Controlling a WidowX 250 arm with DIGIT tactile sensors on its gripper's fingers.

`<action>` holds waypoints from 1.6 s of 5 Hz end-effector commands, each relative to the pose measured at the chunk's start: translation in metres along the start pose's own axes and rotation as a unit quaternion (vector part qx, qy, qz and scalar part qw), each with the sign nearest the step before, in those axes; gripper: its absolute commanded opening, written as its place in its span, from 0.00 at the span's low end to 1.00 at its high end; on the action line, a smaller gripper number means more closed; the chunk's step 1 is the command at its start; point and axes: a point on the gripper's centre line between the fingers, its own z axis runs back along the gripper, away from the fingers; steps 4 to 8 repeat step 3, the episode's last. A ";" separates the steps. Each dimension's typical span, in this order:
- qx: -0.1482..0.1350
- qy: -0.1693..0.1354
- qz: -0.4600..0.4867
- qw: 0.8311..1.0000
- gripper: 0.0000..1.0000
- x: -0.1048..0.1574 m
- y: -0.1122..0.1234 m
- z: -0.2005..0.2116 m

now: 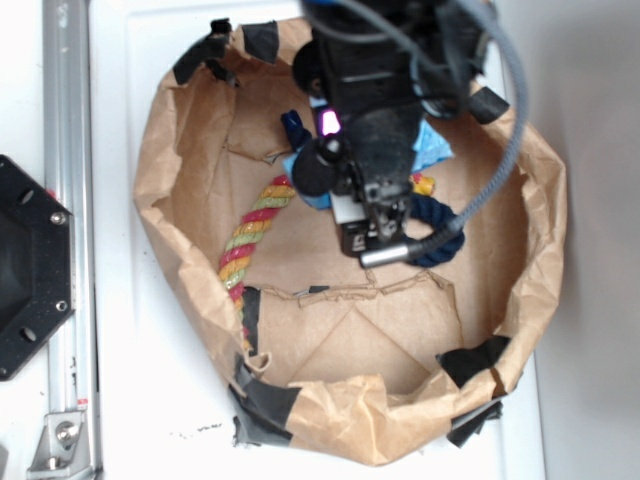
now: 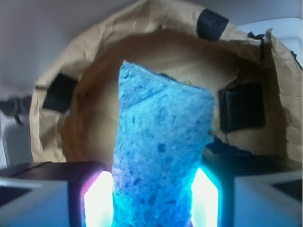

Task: Grab the blue sponge.

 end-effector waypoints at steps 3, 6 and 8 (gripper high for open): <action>0.173 -0.037 -0.017 0.984 0.00 -0.005 -0.027 0.022; 0.173 -0.037 -0.017 0.984 0.00 -0.005 -0.027 0.022; 0.173 -0.037 -0.017 0.984 0.00 -0.005 -0.027 0.022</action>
